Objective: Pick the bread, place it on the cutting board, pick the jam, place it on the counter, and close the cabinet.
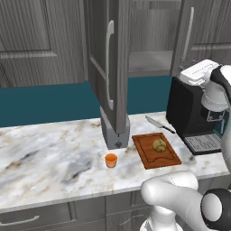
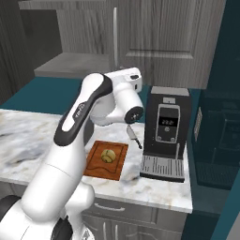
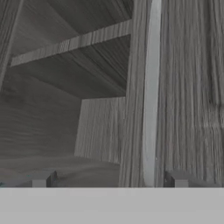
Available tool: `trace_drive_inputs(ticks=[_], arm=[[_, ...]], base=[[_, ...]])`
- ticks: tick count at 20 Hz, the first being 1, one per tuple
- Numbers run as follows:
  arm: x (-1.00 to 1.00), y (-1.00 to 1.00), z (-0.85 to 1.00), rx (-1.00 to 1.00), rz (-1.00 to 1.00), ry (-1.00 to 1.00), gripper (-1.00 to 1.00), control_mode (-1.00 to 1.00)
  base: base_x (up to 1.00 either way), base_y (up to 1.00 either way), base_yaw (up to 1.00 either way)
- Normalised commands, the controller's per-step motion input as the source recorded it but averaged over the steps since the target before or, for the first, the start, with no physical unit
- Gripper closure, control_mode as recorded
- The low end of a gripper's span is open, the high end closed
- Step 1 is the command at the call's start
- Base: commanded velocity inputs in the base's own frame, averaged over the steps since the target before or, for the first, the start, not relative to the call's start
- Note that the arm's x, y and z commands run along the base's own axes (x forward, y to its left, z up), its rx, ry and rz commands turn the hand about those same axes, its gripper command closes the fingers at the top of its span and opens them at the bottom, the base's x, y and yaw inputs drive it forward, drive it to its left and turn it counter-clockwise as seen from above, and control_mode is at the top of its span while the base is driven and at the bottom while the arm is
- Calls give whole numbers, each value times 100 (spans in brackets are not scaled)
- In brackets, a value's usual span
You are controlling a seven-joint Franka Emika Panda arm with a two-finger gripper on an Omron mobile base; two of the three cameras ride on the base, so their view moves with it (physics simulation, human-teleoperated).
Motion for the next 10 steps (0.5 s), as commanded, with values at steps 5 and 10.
trace_drive_inputs(ticks=[5,10], arm=[[-51,4,0,0,0,-5,-100,-100],[-56,9,0,0,0,-5,-100,-100]], base=[[0,0,0],[0,0,0]])
